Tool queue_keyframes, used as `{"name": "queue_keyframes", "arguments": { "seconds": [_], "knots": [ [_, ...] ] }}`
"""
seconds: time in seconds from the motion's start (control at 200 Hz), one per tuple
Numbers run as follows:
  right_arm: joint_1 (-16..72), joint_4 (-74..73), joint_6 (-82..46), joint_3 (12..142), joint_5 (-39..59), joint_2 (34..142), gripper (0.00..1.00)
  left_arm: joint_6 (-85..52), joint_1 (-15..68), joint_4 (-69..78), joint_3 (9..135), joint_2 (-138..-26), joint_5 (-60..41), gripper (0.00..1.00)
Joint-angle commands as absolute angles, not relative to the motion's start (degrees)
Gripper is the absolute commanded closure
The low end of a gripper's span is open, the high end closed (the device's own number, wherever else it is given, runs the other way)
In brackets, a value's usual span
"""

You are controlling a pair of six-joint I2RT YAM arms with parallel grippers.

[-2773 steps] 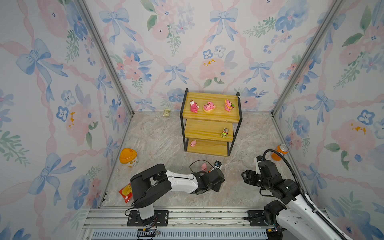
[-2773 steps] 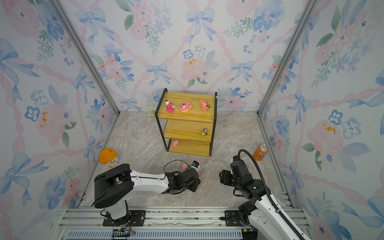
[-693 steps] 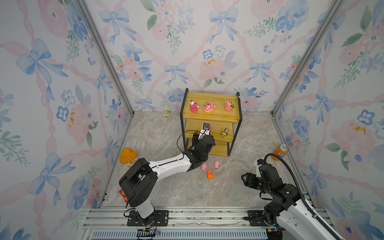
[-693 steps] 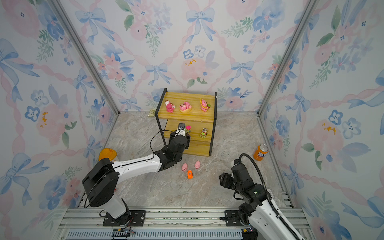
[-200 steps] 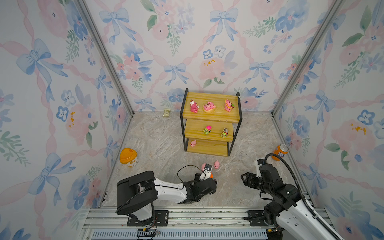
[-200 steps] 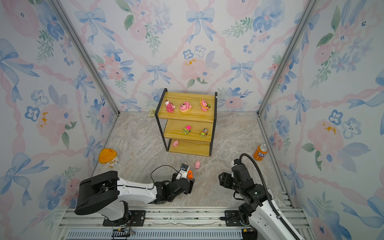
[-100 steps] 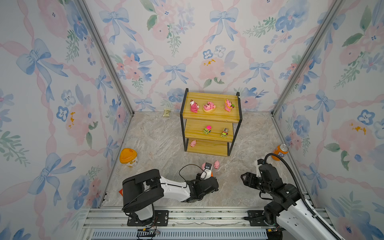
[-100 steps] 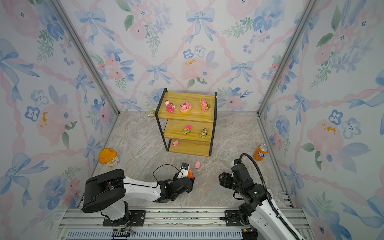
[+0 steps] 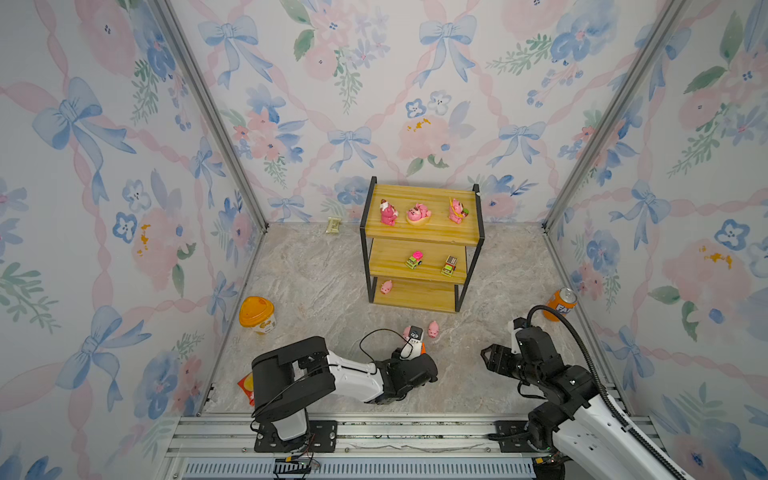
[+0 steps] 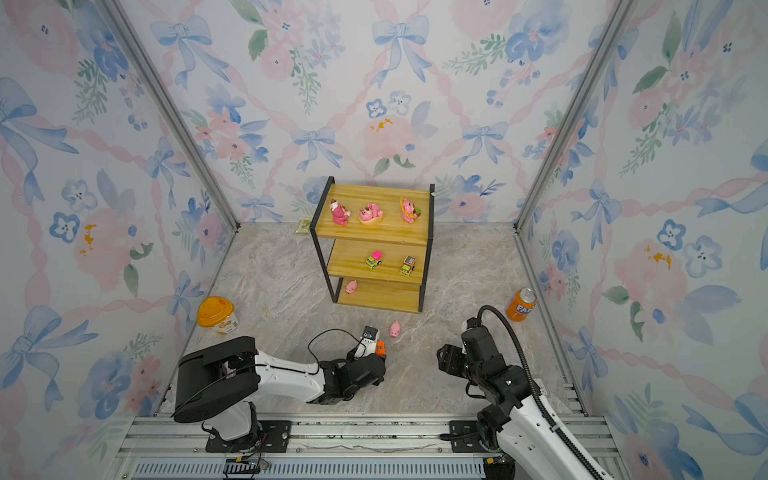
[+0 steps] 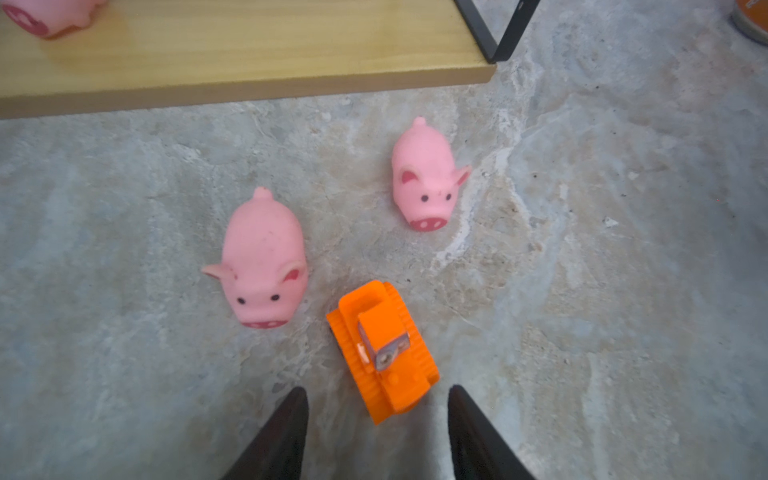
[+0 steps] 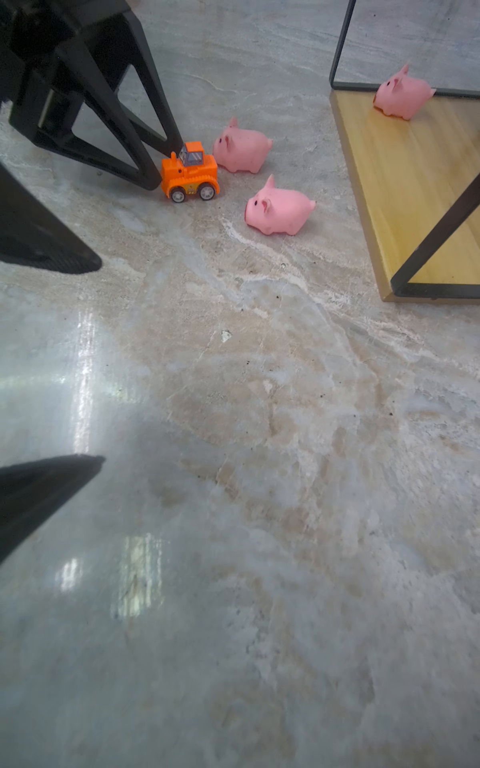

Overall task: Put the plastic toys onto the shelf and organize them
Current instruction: 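Lower the left gripper over the orange bulldozer toy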

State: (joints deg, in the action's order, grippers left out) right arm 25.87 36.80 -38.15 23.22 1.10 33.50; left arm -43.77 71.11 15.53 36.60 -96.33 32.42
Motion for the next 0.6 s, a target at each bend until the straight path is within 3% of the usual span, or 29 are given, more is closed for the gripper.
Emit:
{"name": "queue_keyframes", "arguments": {
  "seconds": [0.0, 0.43, 0.595],
  "knots": [
    [25.37, 36.4, -38.52, 22.32, 1.06, 33.51, 0.29, -43.56, 70.58, 14.1, 38.04, -97.54, 32.52, 0.46],
    [25.4, 36.3, -38.41, 22.32, 1.23, 33.5, 0.29, -41.95, 69.71, 14.16, 39.52, -98.73, 33.05, 0.42],
    [25.4, 36.28, -38.33, 22.32, 1.25, 33.66, 0.29, -40.8, 69.13, 14.24, 40.77, -100.17, 32.09, 0.47]
  ]
}}
